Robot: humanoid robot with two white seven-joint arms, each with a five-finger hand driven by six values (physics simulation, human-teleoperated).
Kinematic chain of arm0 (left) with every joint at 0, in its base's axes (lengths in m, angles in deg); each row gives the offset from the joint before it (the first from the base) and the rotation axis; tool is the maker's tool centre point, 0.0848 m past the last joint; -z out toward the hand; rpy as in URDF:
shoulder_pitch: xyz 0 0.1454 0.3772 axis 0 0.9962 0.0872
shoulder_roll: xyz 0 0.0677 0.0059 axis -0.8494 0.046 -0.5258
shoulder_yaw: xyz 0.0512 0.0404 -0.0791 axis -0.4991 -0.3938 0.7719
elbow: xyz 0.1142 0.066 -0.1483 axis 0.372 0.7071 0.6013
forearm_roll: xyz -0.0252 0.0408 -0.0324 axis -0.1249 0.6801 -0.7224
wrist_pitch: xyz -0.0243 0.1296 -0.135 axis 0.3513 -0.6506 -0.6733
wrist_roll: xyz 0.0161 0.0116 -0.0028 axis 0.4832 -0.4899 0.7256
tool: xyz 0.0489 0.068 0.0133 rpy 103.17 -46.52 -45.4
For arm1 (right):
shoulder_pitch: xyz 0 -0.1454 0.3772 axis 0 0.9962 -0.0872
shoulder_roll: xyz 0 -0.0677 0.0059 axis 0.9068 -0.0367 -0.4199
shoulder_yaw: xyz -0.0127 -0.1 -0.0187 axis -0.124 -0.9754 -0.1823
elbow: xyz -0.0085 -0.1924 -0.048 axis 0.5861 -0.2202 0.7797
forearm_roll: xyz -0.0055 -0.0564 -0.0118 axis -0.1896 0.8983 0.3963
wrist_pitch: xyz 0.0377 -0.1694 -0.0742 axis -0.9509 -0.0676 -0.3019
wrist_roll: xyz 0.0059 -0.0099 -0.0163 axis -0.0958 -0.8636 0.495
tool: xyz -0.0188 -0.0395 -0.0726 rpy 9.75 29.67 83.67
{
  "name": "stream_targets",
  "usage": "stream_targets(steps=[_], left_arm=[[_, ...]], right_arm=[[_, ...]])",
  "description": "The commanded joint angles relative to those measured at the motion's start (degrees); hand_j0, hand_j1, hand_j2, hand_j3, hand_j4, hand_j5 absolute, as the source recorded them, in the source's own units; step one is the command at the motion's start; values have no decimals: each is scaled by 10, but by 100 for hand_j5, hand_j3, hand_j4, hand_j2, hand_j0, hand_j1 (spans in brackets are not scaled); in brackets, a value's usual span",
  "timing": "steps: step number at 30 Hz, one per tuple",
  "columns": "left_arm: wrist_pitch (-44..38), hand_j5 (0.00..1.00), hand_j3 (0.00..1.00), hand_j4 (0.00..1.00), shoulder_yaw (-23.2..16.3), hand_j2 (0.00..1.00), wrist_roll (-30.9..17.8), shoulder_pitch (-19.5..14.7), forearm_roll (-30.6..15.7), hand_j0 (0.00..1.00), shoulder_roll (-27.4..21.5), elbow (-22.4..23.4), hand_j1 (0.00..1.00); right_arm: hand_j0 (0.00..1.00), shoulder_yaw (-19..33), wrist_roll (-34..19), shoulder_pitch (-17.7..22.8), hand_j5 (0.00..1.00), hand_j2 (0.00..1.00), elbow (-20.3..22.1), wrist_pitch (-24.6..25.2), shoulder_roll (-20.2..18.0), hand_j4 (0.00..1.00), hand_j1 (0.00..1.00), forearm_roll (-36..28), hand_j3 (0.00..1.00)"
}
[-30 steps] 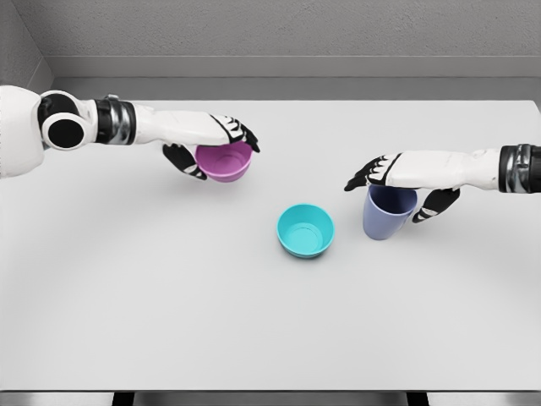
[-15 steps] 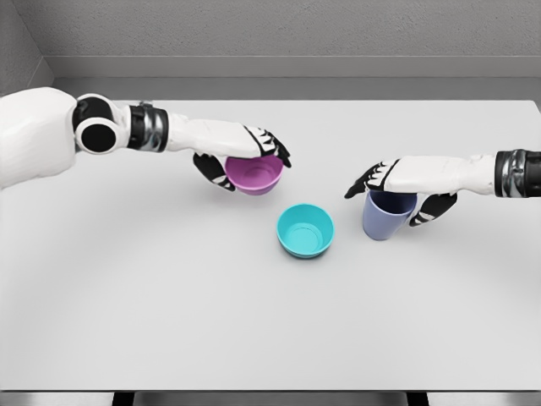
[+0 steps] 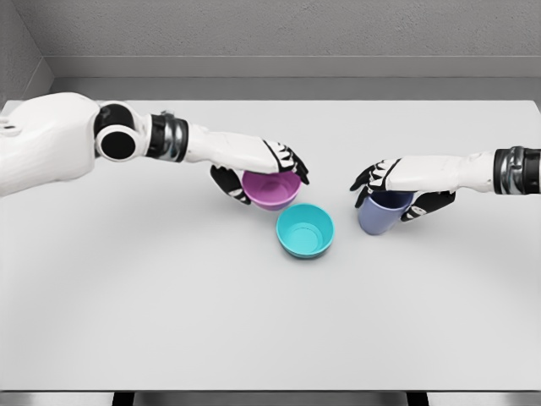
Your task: Stacking bowl and cup with both arms
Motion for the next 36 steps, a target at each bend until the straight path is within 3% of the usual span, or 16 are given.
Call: stream_targets(steps=[1, 18, 36], left_arm=[[-1, 59, 59, 59, -1, 59, 0, 0, -8, 59, 1, -9, 59], [-1, 59, 59, 59, -22, 59, 1, -24, -28, 59, 1, -56, 59], [-1, 59, 59, 59, -30, 59, 3, -25, -37, 59, 30, -58, 59]], right_arm=[[68, -1, 4, 0, 68, 68, -1, -1, 1, 68, 68, 11, 68], [67, 28, -3, -10, 67, 67, 7, -1, -11, 67, 67, 11, 67], [62, 42, -7, -11, 62, 62, 6, -1, -20, 62, 62, 9, 62]])
